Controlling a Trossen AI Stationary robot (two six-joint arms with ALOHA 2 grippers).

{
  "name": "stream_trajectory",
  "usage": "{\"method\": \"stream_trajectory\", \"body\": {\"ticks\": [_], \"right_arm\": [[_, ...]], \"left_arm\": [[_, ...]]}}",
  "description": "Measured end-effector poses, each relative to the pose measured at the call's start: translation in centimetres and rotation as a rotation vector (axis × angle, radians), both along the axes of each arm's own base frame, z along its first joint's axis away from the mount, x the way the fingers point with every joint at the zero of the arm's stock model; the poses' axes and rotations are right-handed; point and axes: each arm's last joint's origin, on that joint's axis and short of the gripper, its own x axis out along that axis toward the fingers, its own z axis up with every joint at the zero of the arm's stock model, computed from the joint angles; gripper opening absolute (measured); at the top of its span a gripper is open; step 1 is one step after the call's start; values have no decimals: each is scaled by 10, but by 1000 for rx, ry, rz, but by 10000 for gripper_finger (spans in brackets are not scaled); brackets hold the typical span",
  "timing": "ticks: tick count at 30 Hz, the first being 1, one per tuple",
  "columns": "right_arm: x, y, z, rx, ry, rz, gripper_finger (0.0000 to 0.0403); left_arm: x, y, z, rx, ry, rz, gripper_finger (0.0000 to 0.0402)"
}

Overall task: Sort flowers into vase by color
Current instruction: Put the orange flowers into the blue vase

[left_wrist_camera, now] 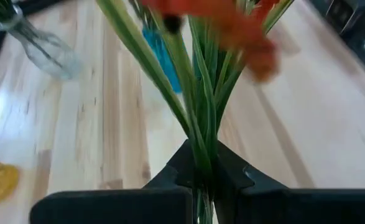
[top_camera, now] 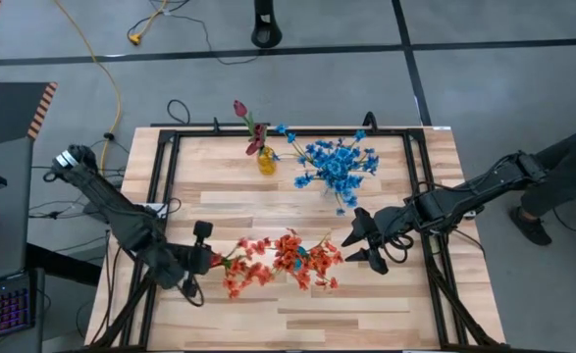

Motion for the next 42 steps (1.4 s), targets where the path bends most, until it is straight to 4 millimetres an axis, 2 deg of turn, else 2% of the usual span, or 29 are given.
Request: {"method": "stream_trajectory", "body": {"ticks": [2,10,16,21,30,37,42], "right_arm": [[0,0,0,0,0,0,235],[0,0,0,0,0,0,235],[0,0,0,0,0,0,235],[0,0,0,0,0,0,235],[0,0,0,0,-1,0,235],[0,0,0,0,-1,0,235],[0,0,0,0,-1,0,235]], "left_arm": [[-6,0,-3,-20,-57,-6,7],[-25,5,-35,-133,-348,22,7],[-30,13,-43,-214,-596,57,7],[-34,18,-40,-262,-770,39,7],[-38,14,-21,-203,-1032,-206,6],[-42,19,-10,-123,-1159,-195,6],[-40,21,-9,-93,-1173,-186,6]]}}
